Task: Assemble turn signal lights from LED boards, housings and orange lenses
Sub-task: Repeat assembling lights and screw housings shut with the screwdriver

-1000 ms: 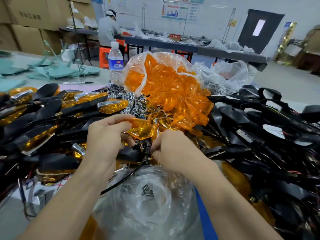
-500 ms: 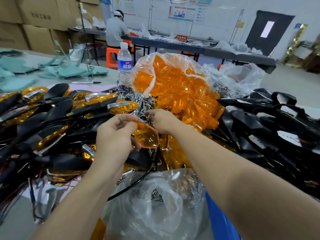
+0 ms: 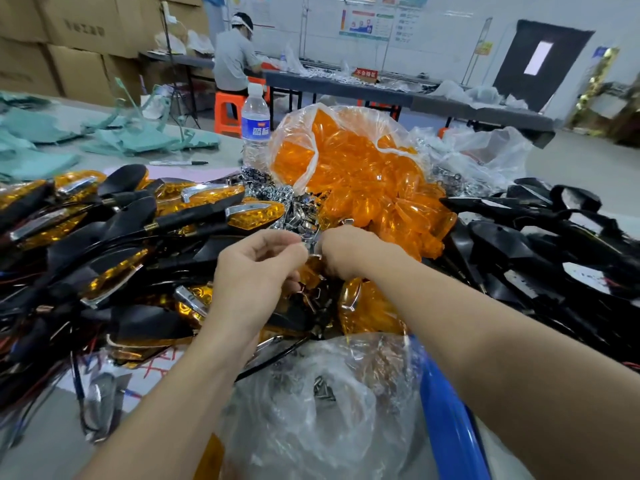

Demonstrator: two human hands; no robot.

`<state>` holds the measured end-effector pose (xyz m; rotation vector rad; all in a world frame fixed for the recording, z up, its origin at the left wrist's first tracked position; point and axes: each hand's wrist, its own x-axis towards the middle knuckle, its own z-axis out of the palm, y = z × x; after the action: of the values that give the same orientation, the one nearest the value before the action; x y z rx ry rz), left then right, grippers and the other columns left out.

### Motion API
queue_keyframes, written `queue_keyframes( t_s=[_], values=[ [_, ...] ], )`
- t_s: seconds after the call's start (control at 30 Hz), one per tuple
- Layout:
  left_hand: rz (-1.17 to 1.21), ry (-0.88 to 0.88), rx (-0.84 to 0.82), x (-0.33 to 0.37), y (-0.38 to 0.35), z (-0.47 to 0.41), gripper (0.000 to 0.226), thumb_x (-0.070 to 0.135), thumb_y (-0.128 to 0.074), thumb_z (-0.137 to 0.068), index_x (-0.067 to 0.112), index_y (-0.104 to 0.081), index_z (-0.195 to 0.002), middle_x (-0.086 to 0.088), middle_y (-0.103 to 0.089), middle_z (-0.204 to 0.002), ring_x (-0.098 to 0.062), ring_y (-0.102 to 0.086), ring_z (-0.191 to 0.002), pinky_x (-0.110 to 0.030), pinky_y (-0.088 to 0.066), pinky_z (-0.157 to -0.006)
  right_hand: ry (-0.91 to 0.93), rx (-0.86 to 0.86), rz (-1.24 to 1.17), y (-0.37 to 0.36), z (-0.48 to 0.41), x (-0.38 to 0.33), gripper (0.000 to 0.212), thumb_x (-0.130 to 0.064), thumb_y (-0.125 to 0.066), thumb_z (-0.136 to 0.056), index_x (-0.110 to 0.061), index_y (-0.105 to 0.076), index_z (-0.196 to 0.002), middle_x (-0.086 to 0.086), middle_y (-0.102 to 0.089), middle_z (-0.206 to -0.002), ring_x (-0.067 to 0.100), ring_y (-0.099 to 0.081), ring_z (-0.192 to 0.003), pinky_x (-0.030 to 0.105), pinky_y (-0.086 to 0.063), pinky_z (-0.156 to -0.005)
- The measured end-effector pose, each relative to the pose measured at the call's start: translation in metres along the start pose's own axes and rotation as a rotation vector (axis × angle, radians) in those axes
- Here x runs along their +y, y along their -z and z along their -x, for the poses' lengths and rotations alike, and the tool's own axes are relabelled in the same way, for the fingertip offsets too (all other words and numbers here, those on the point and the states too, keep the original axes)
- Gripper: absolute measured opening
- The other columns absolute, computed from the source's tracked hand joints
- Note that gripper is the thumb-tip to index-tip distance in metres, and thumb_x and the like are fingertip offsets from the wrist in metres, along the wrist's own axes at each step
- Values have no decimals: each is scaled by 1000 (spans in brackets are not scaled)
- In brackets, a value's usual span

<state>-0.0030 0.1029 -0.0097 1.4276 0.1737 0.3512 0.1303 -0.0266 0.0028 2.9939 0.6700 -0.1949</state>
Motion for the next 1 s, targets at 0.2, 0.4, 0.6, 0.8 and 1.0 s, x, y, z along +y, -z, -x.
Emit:
queue_keyframes(
  t_s=[0.2,0.4,0.6,0.8,1.0],
  values=[
    [-94,-27,-132,-1,-4,3,46,5,-65,-69,39,-79,-97,10,-70,-81,-1,-61,-73,-21,-48,-68,-88,84,-59,-7,22,11,17,-12,-60,-99,-14,-73,-110,7,-71,-104,29,-67,-92,45,-60,-78],
    [-97,-45,-109,-1,-7,5,51,17,-73,-64,43,-75,-108,9,-77,-100,-5,-61,-72,-23,-49,-64,-138,-83,207,5,31,1,8,-15,-57,-96,-15,-54,-104,6,-52,-94,30,-50,-89,46,-43,-76],
    [-217,-96,-82,-3,-6,4,46,20,-69,-67,38,-73,-109,13,-78,-95,-6,-67,-68,-22,-54,-63,-141,202,112,-11,27,3,25,-14,-55,-96,-17,-44,-74,-3,-47,-74,28,-59,-92,48,-38,-94],
    [-357,-145,-26,-5,-2,2,66,11,-78,-85,50,-55,-132,30,-71,-110,8,-67,-94,-19,-57,-72,-193,308,-100,-21,38,13,19,-23,-71,-92,-24,-78,-110,1,-52,-152,32,-48,-134,51,-39,-107],
    [-367,-93,-2,-3,-7,7,72,8,-85,-80,44,-53,-134,28,-73,-93,18,-66,-85,-9,-50,-59,-268,440,-453,10,81,23,23,-34,-63,-101,-31,-76,-82,-1,-23,-171,25,-13,-159,50,-13,-126]
  ],
)
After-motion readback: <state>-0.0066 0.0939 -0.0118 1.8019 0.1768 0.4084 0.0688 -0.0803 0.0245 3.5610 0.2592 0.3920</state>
